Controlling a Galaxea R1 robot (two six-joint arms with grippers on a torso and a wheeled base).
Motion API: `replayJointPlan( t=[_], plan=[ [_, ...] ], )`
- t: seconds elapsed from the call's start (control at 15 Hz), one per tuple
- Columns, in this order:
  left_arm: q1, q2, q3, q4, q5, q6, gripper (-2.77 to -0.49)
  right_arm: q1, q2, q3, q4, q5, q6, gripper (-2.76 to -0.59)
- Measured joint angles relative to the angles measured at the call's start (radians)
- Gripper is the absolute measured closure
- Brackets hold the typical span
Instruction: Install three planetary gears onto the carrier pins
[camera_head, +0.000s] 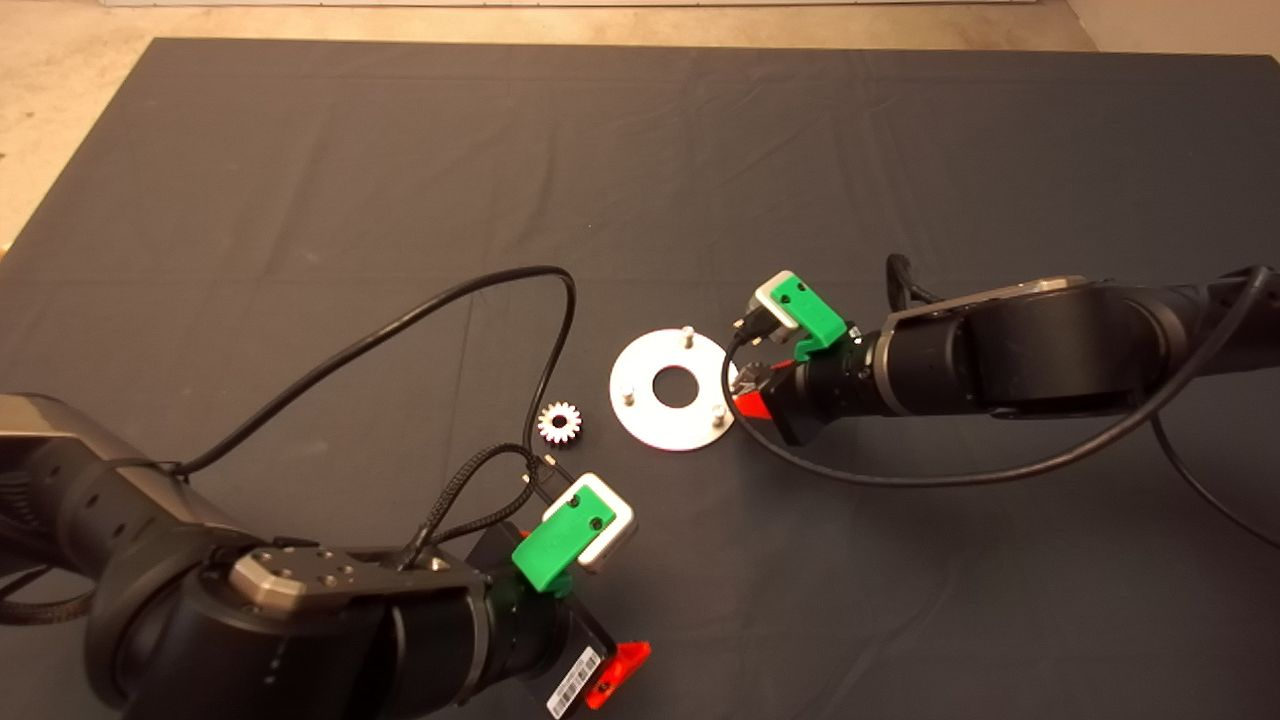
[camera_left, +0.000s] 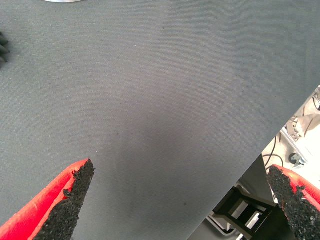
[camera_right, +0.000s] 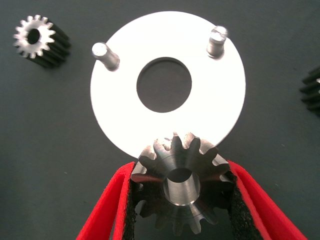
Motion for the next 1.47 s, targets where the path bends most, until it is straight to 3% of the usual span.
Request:
replayJointPlan(
  t=[0.2, 0.53, 0.8, 0.87, 1.0, 1.07, 1.27, 1.47],
  plan=[
    [0.000, 0.000, 0.000, 0.000, 0.000, 0.000, -2.51, 0.000, 0.022, 0.000, 0.000, 0.003, 0.000, -1.04],
    [0.000, 0.000, 0.000, 0.000, 0.000, 0.000, -2.51, 0.000, 0.047, -0.014, 0.001, -0.011, 0.000, -1.04],
    [0.000, 0.000, 0.000, 0.000, 0.000, 0.000, -2.51, 0.000, 0.084, -0.039, 0.001, -0.034, 0.000, -1.04],
    [0.000, -0.001, 0.000, 0.000, 0.000, 0.000, -2.51, 0.000, 0.094, -0.051, 0.002, -0.044, 0.000, -1.04],
    [0.000, -0.001, 0.000, 0.000, 0.000, 0.000, -2.51, 0.000, 0.115, -0.082, 0.004, -0.079, 0.000, -1.04],
    [0.000, -0.001, 0.000, 0.000, 0.000, 0.000, -2.51, 0.000, 0.120, -0.091, 0.011, -0.088, -0.001, -1.04],
    [0.000, -0.001, 0.000, 0.000, 0.000, 0.000, -2.51, 0.000, 0.122, -0.099, 0.072, -0.100, -0.001, -1.04],
    [0.000, -0.001, 0.000, 0.000, 0.000, 0.000, -2.51, 0.000, 0.125, -0.109, 0.078, -0.103, -0.003, -1.04]
  ],
)
